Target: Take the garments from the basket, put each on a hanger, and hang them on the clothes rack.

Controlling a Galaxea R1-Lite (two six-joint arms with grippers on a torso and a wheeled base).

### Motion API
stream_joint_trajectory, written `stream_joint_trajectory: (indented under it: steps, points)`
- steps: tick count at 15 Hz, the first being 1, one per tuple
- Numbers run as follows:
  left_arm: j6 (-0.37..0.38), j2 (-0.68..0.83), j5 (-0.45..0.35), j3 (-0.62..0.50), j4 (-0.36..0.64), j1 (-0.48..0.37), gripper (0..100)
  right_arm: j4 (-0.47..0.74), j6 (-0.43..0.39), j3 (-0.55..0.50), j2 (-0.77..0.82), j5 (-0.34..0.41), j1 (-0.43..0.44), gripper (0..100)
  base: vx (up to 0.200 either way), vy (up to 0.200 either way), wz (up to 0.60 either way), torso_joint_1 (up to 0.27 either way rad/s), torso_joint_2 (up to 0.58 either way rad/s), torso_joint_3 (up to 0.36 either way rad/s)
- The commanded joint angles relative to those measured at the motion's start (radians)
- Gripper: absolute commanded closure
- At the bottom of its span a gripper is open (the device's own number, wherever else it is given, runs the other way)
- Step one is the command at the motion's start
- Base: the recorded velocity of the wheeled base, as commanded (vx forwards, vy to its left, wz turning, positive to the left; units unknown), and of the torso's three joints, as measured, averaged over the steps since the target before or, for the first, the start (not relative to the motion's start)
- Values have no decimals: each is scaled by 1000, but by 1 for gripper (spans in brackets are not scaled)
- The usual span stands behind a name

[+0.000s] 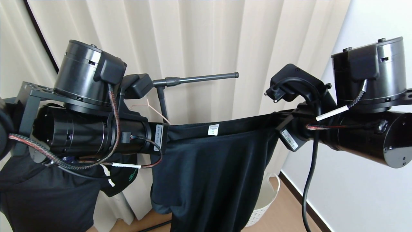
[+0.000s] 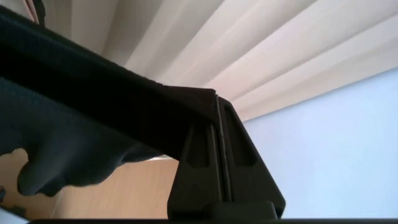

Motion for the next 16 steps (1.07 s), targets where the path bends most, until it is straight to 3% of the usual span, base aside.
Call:
stream_joint_trajectory:
  steps: [1, 6, 9, 11, 14, 16]
  points:
    - [0, 26, 0, -21, -7, 11, 100, 42, 21, -1, -39, 3, 0, 100, 0, 0, 0, 0, 0, 0]
    - [0, 142, -43, -183, -10, 14, 100, 172, 132, 56, -144, 59, 85, 100, 0, 0, 0, 0, 0, 0]
    - [17, 227, -44, -331, -4, 13, 100, 240, 213, 59, -175, 59, 204, 100, 0, 0, 0, 0, 0, 0]
    - [21, 259, -75, -397, -4, 5, 100, 240, 280, 61, -160, 67, 272, 100, 0, 0, 0, 0, 0, 0]
    - [21, 281, -156, -450, -2, 6, 100, 227, 382, 42, -91, 162, 321, 100, 0, 0, 0, 0, 0, 0]
    - [21, 296, -156, -453, -6, 5, 100, 210, 435, 5, -48, 168, 352, 100, 0, 0, 0, 0, 0, 0]
